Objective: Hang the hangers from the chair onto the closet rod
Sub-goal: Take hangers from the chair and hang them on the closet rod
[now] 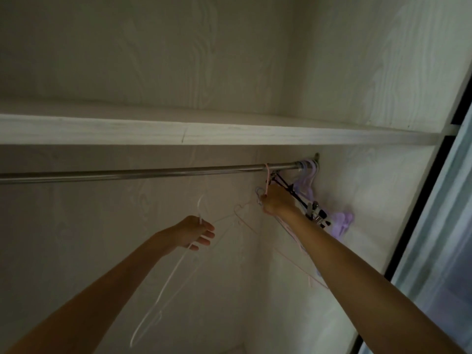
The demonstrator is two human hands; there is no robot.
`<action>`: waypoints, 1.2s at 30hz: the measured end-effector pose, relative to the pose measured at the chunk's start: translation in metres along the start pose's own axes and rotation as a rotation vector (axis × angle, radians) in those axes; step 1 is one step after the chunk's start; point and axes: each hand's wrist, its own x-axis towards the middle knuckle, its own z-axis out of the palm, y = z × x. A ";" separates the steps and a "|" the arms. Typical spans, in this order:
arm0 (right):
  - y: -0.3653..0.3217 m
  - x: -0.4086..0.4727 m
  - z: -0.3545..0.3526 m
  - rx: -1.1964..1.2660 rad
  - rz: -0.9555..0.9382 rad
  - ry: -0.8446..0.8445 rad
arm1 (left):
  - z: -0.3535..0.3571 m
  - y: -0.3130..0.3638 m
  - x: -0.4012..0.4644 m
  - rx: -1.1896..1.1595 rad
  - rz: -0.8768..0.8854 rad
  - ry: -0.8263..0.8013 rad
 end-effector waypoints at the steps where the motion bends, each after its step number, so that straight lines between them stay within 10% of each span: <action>1: 0.004 0.000 0.001 0.014 -0.003 -0.009 | 0.000 0.000 0.000 -0.007 0.001 -0.002; 9: 0.002 -0.018 -0.028 -0.068 -0.345 0.413 | -0.001 -0.016 0.005 -0.109 -0.009 -0.019; 36: 0.052 0.014 -0.051 -0.325 -0.329 0.365 | 0.000 -0.011 -0.007 -0.069 -0.019 -0.042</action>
